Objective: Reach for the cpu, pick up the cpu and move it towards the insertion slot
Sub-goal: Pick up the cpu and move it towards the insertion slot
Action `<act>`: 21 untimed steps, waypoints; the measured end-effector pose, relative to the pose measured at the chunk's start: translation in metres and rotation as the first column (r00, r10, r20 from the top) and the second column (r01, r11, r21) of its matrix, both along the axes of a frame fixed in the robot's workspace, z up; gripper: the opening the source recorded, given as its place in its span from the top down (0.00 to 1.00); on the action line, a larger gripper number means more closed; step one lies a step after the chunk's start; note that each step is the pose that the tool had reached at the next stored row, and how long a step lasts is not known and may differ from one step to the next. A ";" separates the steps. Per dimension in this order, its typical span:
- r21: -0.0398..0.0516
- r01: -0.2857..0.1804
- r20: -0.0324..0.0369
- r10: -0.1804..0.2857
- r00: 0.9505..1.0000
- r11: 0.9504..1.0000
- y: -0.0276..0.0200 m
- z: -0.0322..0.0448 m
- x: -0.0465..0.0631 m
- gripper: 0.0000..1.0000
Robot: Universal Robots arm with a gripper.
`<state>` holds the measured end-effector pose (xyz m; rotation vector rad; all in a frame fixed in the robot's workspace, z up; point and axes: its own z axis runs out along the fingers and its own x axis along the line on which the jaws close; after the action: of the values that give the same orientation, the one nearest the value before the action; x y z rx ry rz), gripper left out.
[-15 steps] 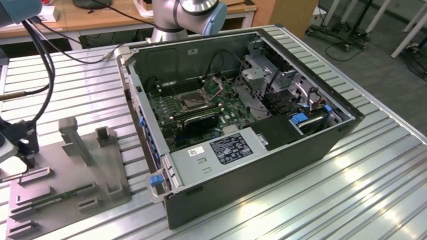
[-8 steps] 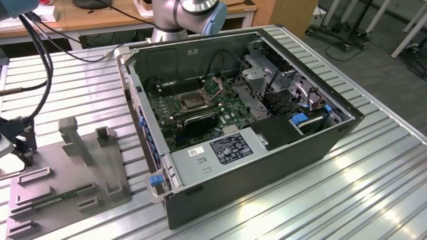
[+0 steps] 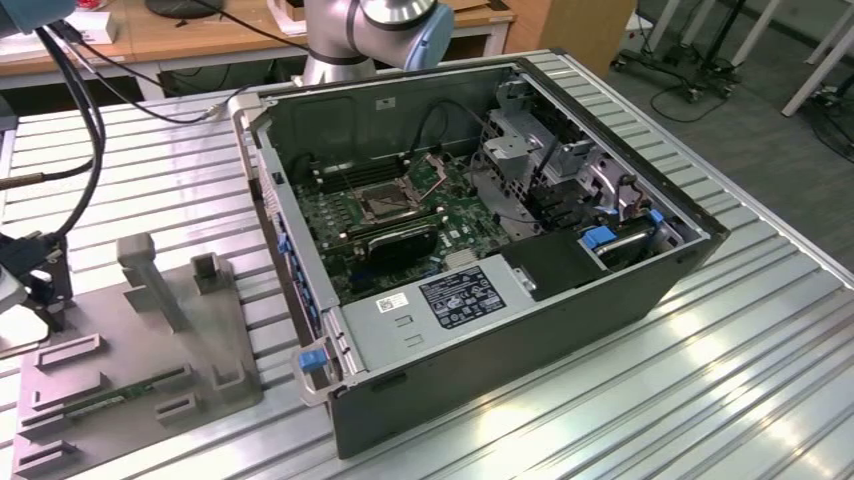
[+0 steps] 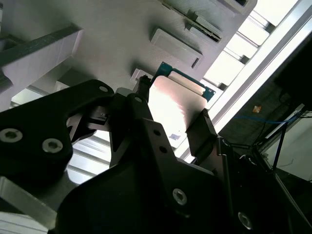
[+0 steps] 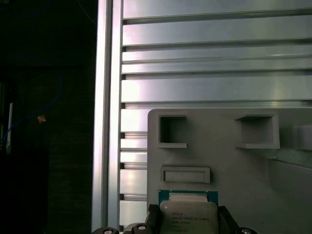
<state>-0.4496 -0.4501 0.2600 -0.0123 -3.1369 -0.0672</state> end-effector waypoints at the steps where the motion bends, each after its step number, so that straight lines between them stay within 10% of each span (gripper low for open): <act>1: 0.000 0.000 0.000 0.000 1.000 1.000 0.0000 0.0006 0.000 0.45; 21: 0.000 0.000 0.000 0.000 1.000 1.000 0.0000 0.0148 0.000 0.45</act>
<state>-0.4496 -0.4501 0.2748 -0.0122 -3.1371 -0.0675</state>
